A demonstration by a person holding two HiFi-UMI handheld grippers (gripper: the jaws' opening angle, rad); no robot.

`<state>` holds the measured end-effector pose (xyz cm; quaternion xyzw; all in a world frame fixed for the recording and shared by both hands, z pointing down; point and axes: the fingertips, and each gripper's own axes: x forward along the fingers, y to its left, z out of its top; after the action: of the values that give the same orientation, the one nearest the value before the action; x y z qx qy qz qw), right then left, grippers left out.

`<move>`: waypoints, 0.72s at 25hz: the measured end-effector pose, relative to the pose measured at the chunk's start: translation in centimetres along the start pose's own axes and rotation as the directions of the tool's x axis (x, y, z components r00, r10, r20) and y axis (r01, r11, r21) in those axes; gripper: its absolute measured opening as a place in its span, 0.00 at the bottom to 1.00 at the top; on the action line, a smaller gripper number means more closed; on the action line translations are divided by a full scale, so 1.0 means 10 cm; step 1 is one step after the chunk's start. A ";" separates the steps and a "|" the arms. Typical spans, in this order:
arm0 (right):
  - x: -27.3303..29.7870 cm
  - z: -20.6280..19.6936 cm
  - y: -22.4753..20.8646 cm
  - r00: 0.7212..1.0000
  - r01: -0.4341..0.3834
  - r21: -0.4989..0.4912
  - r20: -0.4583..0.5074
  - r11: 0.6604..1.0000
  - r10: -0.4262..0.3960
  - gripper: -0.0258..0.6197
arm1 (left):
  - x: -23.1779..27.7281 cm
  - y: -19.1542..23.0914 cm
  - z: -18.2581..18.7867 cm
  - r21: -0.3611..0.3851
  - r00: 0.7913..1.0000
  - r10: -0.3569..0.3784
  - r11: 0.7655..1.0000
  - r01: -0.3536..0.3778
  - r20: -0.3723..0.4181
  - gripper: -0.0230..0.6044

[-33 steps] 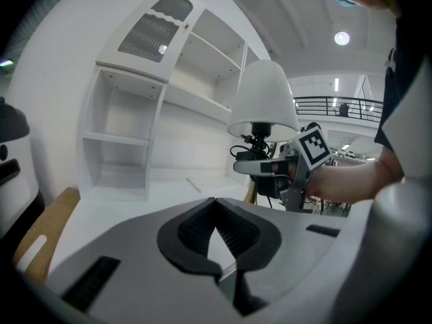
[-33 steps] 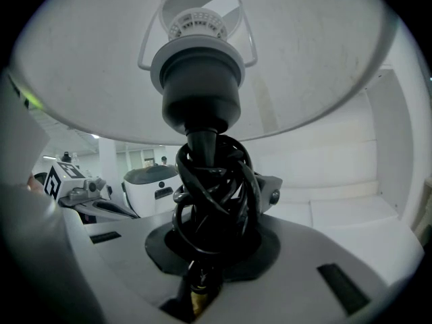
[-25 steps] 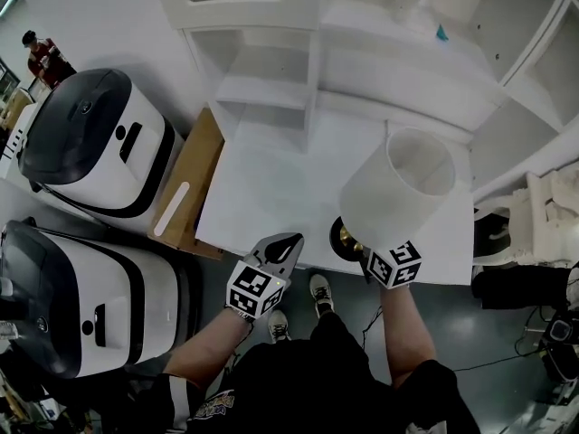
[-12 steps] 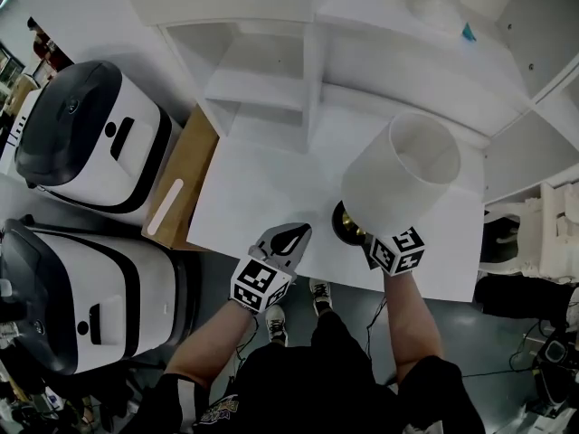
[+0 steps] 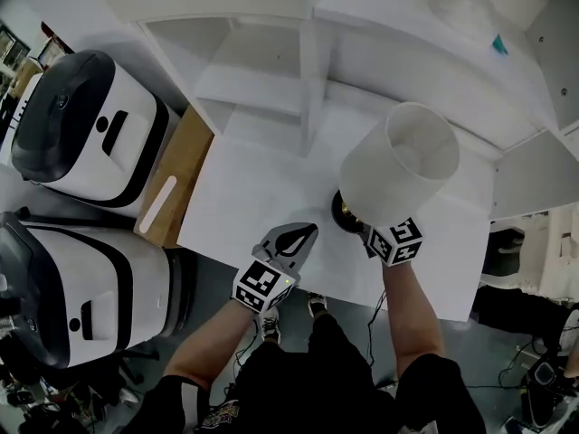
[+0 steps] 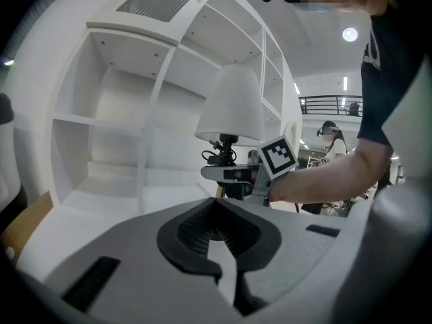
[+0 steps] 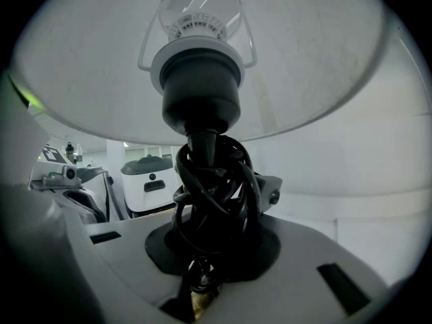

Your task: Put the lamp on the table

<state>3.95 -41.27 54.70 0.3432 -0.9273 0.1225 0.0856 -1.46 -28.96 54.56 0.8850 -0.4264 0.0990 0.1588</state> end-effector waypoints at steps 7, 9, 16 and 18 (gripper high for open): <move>0.27 -0.04 -0.22 1.000 -0.017 -0.009 -0.003 1.000 0.017 0.15 | 0.15 0.11 0.01 -0.022 1.000 0.027 0.999 -0.027 0.013 0.05; 0.34 -0.06 -0.27 1.000 -0.021 -0.013 -0.004 1.000 0.021 0.15 | 0.19 0.13 -0.02 -0.030 0.999 0.033 0.999 -0.033 0.008 0.05; 0.60 -0.07 -0.45 0.999 -0.037 -0.023 0.001 0.999 0.037 0.15 | 0.30 0.20 -0.09 -0.047 0.999 0.049 0.998 -0.049 -0.001 0.05; 0.68 -0.08 -0.50 0.999 -0.041 -0.025 0.001 0.999 0.041 0.15 | 0.33 0.22 -0.10 -0.056 0.999 0.053 0.997 -0.053 0.001 0.05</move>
<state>2.23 -48.92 57.92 0.3230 -0.9357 0.1122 0.0868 -1.19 -32.25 56.90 0.8686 -0.4527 0.0904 0.1802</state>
